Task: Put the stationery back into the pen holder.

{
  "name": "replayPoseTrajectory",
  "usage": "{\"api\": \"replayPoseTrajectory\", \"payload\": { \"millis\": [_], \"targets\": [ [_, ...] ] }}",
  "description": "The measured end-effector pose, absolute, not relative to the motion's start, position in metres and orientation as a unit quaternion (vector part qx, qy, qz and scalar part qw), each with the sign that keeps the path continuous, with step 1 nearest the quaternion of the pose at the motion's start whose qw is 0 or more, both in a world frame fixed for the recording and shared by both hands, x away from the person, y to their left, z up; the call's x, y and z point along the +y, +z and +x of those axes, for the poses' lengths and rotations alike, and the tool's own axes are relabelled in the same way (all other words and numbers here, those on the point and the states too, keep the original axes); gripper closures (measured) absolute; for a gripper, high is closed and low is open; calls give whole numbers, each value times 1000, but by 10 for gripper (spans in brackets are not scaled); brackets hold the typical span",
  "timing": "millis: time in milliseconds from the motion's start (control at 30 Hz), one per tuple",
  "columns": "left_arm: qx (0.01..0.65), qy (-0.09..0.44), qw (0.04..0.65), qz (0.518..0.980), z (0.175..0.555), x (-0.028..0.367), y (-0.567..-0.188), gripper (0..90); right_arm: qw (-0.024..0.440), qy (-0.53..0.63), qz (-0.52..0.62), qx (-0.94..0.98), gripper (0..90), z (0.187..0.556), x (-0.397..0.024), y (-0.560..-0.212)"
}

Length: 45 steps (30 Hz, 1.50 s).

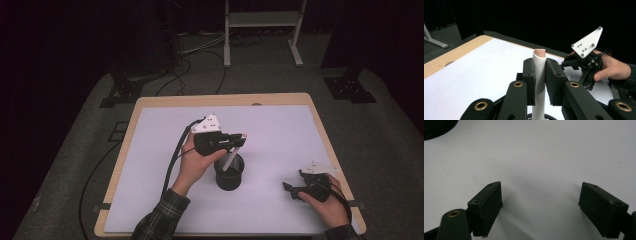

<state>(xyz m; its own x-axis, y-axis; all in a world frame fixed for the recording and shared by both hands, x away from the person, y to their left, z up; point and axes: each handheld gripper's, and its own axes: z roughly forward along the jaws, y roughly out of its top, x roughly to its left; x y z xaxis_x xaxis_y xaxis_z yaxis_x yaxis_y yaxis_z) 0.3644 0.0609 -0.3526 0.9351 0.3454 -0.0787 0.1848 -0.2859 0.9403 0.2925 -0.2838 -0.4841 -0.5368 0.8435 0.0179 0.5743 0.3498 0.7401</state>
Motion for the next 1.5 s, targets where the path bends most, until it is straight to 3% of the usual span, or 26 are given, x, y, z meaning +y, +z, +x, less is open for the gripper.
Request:
{"api": "replayPoseTrajectory", "payload": {
  "millis": [1367, 1500],
  "targets": [
    [189, 53, 526, 827, 362, 75, -395, 783, 189, 359, 443, 800, 175, 292, -284, -484],
    [191, 54, 522, 830, 363, 74, -396, 749, 189, 359, 442, 800, 175, 293, -284, -484]
  ]
}}
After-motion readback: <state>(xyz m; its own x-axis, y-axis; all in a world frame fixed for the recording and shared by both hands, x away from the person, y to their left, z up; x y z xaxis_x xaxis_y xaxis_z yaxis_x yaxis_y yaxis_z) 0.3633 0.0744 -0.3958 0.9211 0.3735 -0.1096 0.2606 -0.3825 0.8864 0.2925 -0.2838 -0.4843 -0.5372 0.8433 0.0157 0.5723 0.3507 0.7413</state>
